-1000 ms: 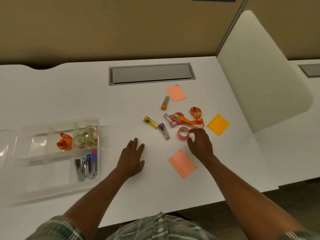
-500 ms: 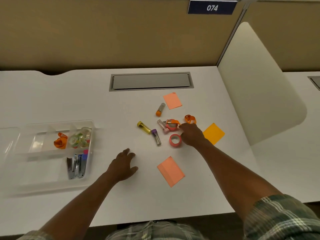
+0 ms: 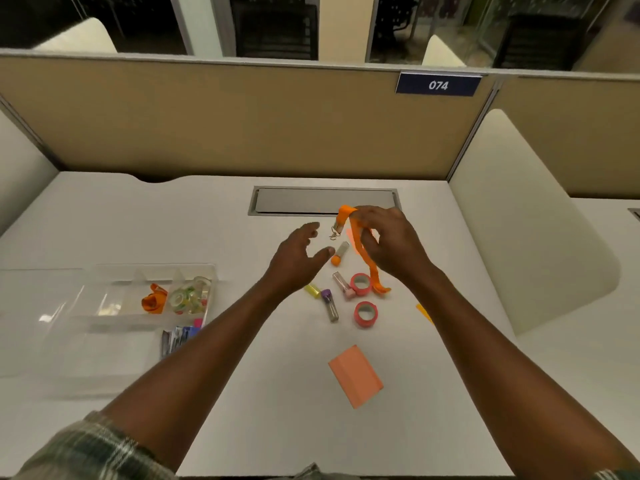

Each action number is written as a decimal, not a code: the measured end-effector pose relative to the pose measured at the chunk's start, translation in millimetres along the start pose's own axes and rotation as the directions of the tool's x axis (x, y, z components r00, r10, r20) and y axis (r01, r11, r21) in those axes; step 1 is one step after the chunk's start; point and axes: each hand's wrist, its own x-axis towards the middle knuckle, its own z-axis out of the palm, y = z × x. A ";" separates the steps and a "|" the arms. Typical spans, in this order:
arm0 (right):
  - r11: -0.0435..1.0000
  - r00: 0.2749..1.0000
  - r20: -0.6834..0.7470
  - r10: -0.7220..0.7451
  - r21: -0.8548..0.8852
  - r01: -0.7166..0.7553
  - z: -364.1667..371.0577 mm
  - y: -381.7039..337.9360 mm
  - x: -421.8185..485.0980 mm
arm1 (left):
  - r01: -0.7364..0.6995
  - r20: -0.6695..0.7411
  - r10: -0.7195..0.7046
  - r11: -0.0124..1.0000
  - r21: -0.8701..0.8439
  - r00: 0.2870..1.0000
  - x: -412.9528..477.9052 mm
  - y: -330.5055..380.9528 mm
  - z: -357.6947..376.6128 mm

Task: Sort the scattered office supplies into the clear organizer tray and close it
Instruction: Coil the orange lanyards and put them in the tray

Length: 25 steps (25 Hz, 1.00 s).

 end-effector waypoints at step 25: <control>0.518 0.833 0.541 0.116 0.683 -0.516 0.1 -209.0 66.0 | -0.088 -0.386 -0.118 0.875 -0.477 0.915 -36.9 -2.3 -173.6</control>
